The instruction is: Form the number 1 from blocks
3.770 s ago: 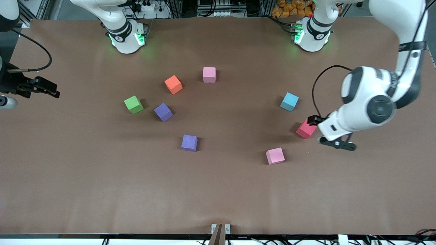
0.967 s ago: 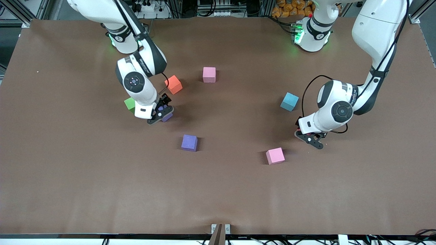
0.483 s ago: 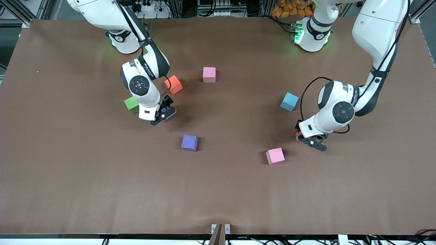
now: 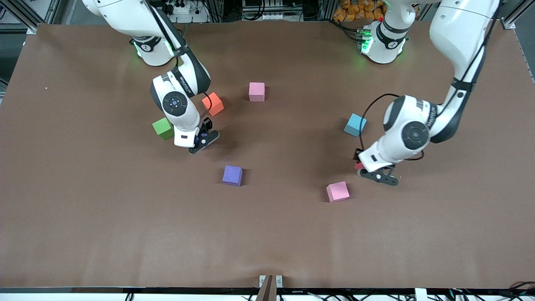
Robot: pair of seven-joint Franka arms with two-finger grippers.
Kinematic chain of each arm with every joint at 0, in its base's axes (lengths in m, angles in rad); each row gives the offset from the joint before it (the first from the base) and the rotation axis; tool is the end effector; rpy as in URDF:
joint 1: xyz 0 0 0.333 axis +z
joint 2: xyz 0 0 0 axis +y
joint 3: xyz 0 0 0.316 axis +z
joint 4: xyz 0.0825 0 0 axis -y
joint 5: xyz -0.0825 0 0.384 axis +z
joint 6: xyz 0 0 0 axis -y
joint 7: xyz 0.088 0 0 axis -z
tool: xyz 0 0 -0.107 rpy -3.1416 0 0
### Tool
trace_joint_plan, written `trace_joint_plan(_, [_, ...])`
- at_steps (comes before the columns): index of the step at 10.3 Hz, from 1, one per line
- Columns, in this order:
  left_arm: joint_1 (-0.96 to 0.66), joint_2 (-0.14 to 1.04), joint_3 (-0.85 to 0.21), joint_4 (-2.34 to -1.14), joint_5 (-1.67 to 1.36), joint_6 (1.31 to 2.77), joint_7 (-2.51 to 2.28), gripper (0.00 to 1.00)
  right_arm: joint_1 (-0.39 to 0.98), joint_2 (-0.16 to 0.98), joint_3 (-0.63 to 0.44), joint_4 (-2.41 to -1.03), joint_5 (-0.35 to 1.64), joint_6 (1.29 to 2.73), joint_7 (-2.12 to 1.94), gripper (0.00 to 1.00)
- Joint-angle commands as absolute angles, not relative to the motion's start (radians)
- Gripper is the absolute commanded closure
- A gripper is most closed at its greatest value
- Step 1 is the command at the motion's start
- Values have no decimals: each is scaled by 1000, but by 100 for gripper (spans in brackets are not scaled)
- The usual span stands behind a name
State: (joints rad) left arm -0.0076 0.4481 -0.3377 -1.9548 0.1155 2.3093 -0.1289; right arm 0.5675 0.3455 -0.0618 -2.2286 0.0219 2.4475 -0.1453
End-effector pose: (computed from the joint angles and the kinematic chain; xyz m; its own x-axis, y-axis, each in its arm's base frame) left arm 0.5777 -0.1974 0.2531 0.9606 -0.2688 -0.0701 -0.2653 -0.9626 0.0554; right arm 0.4679 0.2583 0.2060 0.7980 0.5894 -0.1254 0.5932 -0.8050 -0.0091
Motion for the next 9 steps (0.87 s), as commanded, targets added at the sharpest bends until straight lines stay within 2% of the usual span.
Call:
trace_joint_plan(1, [-8,430,-382,-1959,95,2284,-223,100,594,350,-51,-2166,26,2381,-10,100])
trace_joint_plan(3, [-6,420,-438,-1959,97,2283,-323,100,598,350,-34,-2114,93,2297,61,100])
trace_joint_plan(5, [-2,414,-492,-1959,97,2278,-414,100,627,350,-22,-2097,158,2289,188,100])
trace_joint_plan(9, [-11,411,-531,-1957,97,2258,-514,100,742,391,-20,-2016,242,2295,558,100])
